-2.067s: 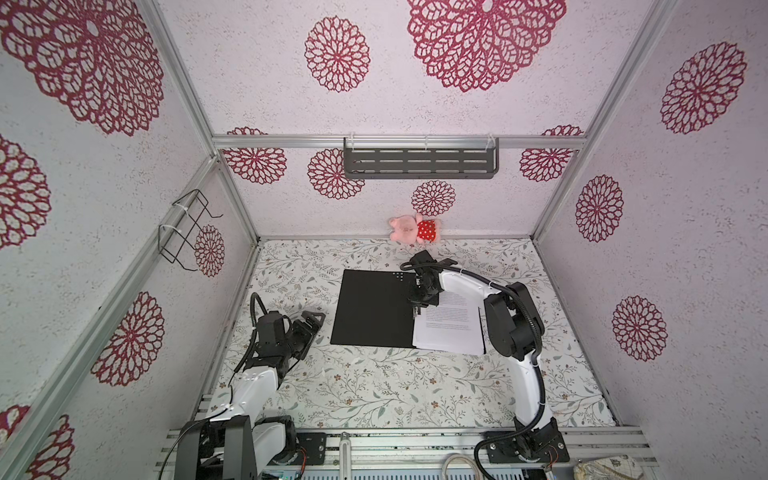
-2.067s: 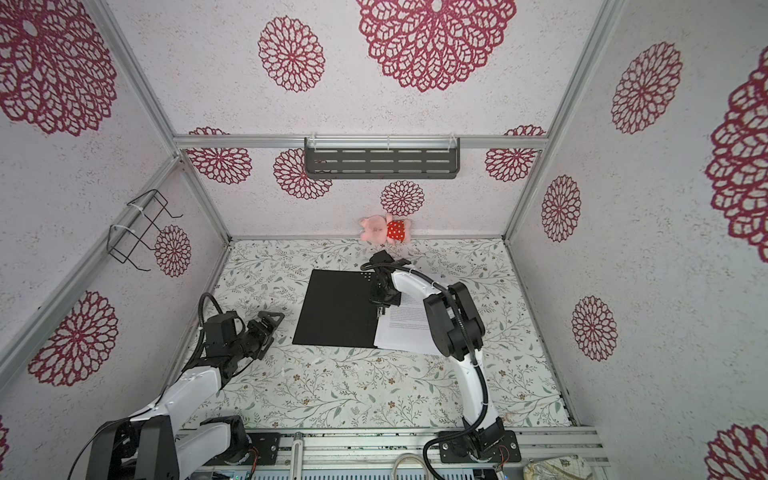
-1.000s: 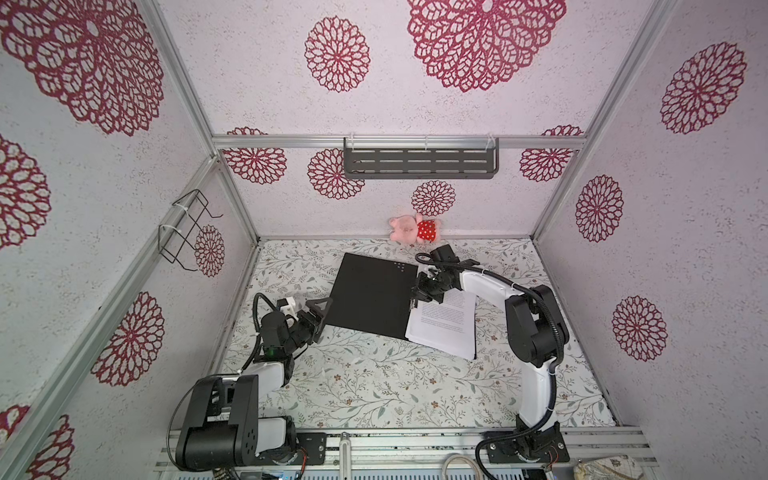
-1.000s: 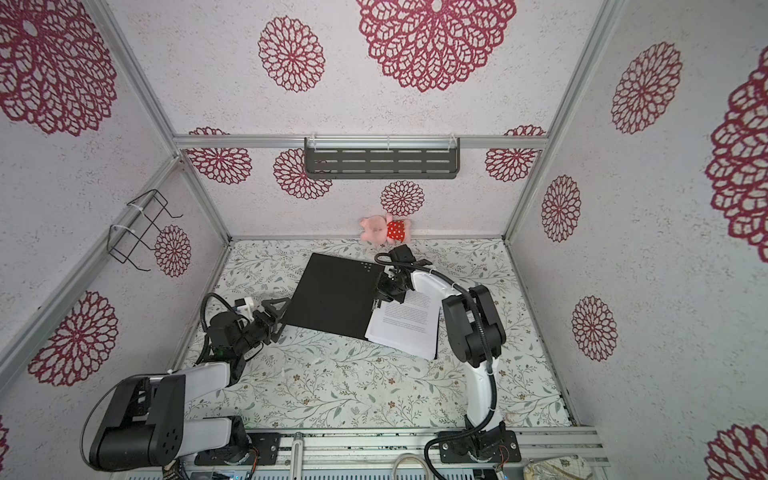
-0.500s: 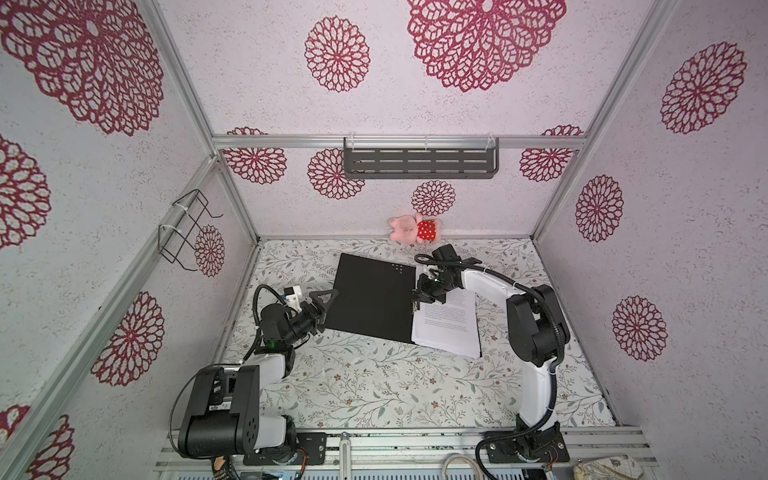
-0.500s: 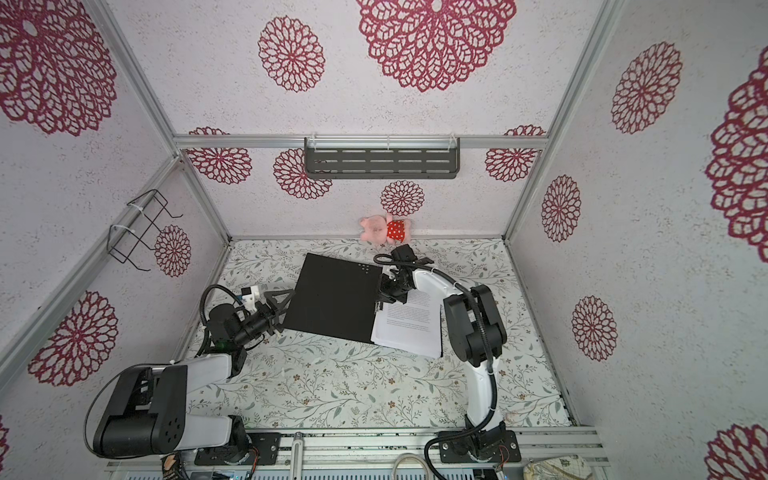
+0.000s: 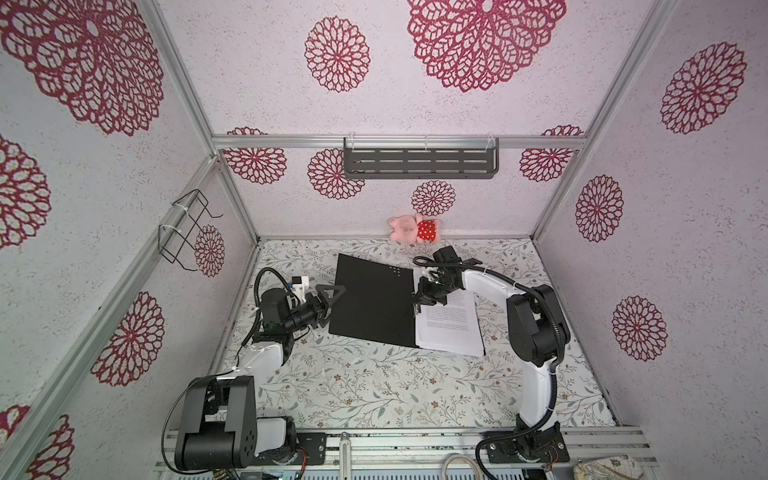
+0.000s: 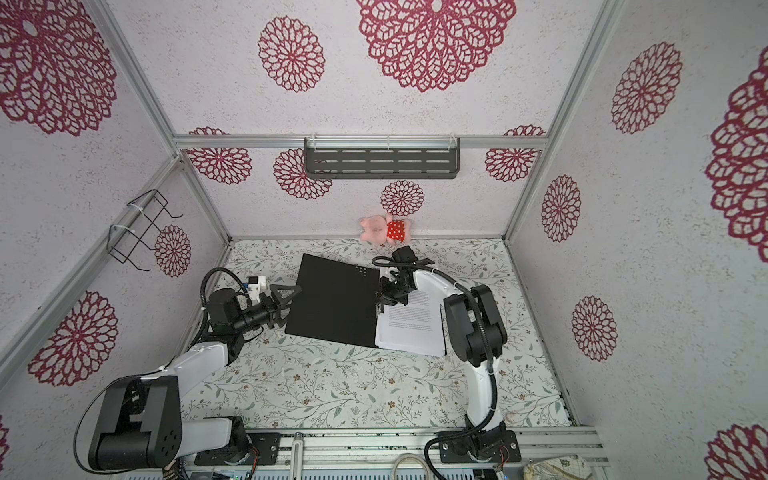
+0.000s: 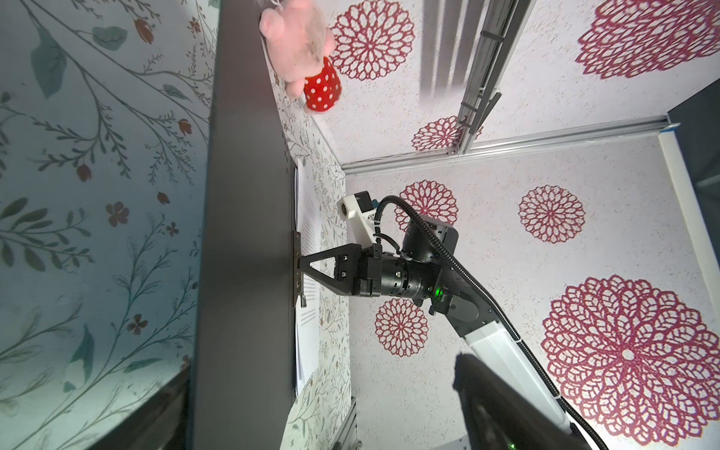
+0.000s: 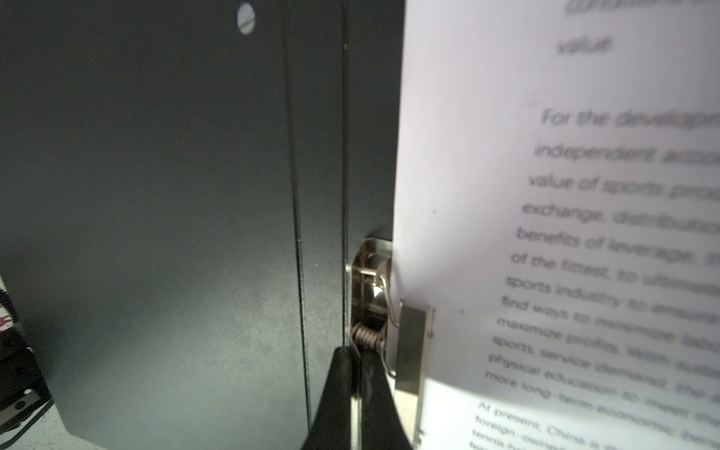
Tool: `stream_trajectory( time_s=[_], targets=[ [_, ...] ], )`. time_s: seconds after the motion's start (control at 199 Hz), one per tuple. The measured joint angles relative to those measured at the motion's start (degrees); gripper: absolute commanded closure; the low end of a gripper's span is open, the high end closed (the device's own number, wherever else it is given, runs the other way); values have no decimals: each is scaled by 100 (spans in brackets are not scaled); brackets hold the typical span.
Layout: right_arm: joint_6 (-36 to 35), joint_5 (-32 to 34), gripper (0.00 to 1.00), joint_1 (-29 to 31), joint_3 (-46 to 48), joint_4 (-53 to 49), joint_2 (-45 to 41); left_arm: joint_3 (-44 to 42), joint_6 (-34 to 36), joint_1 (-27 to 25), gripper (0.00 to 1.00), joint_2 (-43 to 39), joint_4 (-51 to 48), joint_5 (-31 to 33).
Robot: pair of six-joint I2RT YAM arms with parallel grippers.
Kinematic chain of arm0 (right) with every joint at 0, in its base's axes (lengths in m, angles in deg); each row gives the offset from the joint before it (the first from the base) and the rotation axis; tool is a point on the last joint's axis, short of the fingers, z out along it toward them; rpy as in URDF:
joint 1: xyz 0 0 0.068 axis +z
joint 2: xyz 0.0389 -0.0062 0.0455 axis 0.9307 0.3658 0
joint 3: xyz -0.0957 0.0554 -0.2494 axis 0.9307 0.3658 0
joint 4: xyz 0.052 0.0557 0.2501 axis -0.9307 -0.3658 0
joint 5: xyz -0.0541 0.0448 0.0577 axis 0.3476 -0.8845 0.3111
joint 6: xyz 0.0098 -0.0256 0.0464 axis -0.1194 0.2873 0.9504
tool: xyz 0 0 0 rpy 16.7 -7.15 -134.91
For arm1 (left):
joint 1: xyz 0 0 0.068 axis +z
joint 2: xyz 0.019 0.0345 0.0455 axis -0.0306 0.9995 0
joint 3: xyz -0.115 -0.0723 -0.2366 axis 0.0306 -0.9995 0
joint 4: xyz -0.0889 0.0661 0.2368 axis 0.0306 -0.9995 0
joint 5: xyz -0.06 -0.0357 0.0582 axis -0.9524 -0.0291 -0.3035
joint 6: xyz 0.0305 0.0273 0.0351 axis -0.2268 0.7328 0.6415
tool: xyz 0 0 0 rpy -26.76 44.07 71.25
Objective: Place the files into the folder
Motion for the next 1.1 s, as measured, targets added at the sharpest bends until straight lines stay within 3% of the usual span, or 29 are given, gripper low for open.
stream_trajectory(
  time_s=[0.366,0.602,1.019,1.099],
  targets=[
    [-140,125,100,304,118,44,0,767,1073,-26,1,170,-1681,-35],
    [-17,271,100,625,118,271,140,966,1550,-31,1,-225,-2540,127],
    [1119,634,100,1349,-496,802,885,1268,1939,-155,1,-1034,-3379,378],
    [1329,684,92,1491,-610,909,951,1270,1969,-168,1,-1034,-3445,385]
  ],
)
